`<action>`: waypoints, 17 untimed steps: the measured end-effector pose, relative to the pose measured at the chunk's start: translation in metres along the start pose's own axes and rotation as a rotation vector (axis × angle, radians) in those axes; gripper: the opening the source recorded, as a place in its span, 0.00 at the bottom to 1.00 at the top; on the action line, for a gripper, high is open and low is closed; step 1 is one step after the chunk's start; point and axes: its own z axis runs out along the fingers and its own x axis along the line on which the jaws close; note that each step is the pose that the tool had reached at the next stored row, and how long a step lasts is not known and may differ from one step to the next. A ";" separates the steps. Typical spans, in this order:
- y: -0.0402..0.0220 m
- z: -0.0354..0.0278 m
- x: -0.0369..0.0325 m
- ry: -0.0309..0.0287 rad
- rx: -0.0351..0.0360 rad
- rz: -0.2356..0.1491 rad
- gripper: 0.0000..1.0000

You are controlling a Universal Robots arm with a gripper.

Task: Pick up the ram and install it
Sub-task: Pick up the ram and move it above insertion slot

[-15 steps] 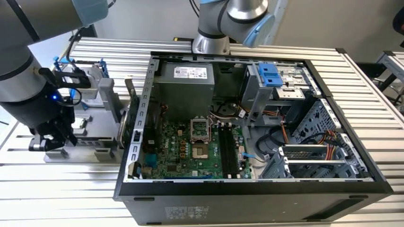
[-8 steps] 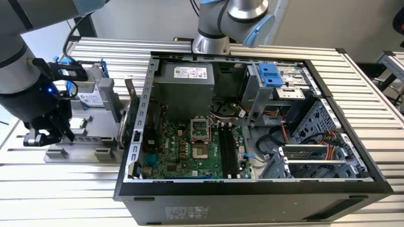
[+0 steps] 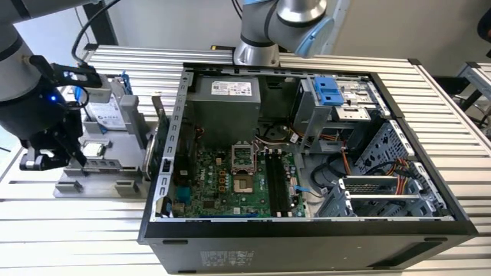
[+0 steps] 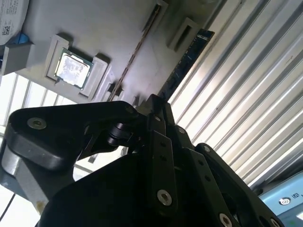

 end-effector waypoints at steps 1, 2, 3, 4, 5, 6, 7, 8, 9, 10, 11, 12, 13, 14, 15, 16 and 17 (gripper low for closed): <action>0.0000 -0.0022 -0.0001 -0.0001 0.0001 0.000 0.00; 0.0000 -0.0046 -0.0003 0.0000 0.0001 0.000 0.00; 0.0000 -0.0069 -0.0004 0.0001 0.0000 0.000 0.00; 0.0000 -0.0095 -0.0006 0.0001 -0.0001 0.000 0.00; -0.0001 -0.0117 -0.0007 0.0000 0.0000 0.000 0.00; -0.0001 -0.0140 -0.0008 0.0000 0.0000 0.000 0.00; -0.0001 -0.0163 -0.0010 0.0000 0.0000 0.000 0.00; -0.0001 -0.0185 -0.0011 0.0001 0.0000 0.000 0.00; -0.0001 -0.0204 -0.0012 0.0001 0.0000 0.000 0.00; -0.0002 -0.0222 -0.0013 0.0001 0.0000 0.000 0.00; -0.0002 -0.0239 -0.0014 0.0000 0.0000 0.000 0.00; -0.0002 -0.0255 -0.0015 0.0000 0.0000 0.000 0.00; -0.0002 -0.0269 -0.0016 0.0000 0.0000 0.000 0.00; -0.0002 -0.0284 -0.0017 0.0000 0.0000 0.000 0.00; -0.0002 -0.0298 -0.0018 0.0000 0.0001 0.000 0.00; -0.0002 -0.0312 -0.0018 0.0000 0.0000 0.000 0.00; -0.0002 -0.0327 -0.0019 0.0000 0.0000 0.000 0.00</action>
